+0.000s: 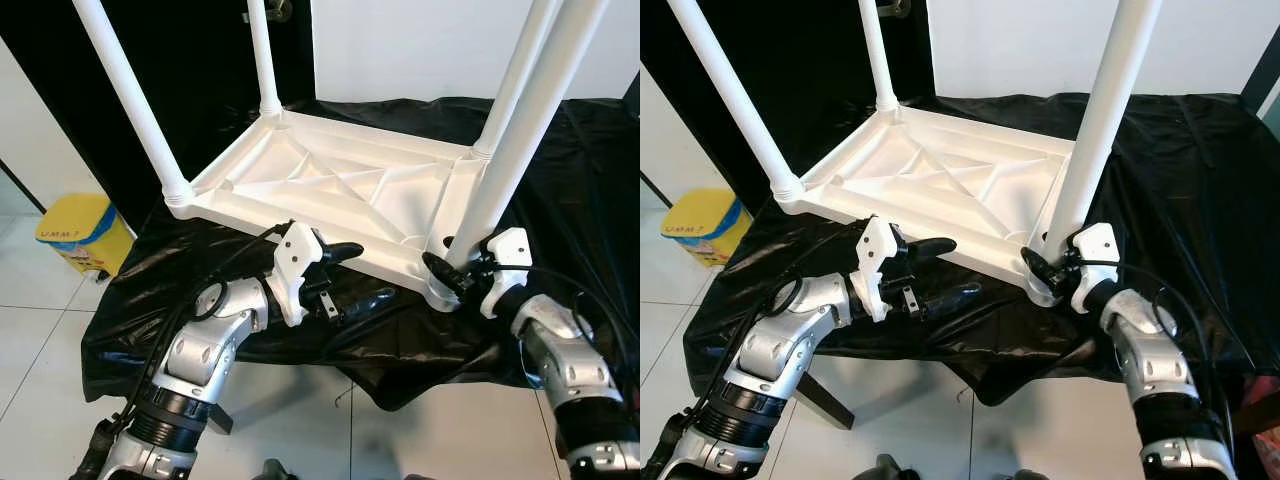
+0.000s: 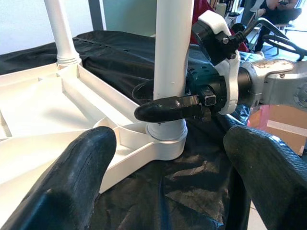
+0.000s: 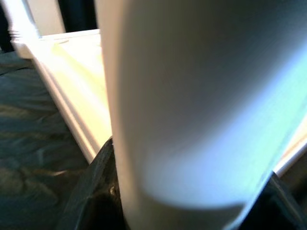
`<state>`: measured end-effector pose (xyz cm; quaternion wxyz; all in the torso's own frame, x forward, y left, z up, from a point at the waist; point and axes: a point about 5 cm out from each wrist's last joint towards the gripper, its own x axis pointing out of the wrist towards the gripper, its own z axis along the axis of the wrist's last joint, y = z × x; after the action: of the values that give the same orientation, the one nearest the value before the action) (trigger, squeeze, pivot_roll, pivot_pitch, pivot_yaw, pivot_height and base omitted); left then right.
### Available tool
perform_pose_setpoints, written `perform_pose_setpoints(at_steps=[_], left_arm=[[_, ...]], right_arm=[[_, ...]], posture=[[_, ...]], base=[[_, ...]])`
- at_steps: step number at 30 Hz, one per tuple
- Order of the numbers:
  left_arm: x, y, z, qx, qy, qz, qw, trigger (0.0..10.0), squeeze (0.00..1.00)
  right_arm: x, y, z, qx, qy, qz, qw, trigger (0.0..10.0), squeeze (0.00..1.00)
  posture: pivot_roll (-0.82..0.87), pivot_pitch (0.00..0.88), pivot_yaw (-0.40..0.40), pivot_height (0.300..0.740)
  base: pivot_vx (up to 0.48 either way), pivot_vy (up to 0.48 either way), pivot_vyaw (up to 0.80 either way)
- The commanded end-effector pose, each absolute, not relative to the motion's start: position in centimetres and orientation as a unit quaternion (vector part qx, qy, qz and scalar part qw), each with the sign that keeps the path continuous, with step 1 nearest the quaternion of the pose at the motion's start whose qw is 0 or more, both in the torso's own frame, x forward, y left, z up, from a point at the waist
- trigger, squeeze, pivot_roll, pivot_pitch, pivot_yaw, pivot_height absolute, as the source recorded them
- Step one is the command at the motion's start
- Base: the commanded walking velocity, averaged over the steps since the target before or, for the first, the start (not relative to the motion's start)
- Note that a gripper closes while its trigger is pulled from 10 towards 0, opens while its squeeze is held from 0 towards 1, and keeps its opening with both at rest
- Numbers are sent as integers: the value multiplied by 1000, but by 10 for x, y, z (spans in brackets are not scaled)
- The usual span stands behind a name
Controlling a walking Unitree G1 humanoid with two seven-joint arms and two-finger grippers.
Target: Building children table
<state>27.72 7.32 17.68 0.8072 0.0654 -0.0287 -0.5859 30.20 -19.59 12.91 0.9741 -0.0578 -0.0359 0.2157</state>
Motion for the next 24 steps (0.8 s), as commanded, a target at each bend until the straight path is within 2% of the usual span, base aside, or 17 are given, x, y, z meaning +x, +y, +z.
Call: perform_pose_setpoints(at_steps=[1,13,16,18,21,24], left_arm=[[278,74,178,62,-34,-570,819,10000,0],[276,74,175,51,-34,-560,827,10000,0],[279,76,176,52,-37,-550,832,10000,0],[279,76,177,51,-40,-548,834,10000,0],[279,76,177,51,-42,-546,835,10000,0],[281,77,178,50,-47,-538,840,10000,0]], right_arm=[[296,-200,114,-45,-8,143,989,10000,0],[302,-184,114,-21,-20,-23,999,10000,0],[304,-175,113,-15,-10,-111,994,10000,0],[305,-172,115,-15,-14,-139,990,10000,0],[305,-168,116,-14,-18,-152,988,10000,0],[309,-155,122,-10,-35,-131,991,10000,0]], posture=[[-187,53,16,740],[-184,62,-10,740],[-183,60,-17,740],[-178,53,-23,740],[-176,49,-25,740],[-168,28,-23,740]], base=[[0,0,0],[0,0,0],[0,0,0],[0,0,0],[0,0,0],[0,0,0]])
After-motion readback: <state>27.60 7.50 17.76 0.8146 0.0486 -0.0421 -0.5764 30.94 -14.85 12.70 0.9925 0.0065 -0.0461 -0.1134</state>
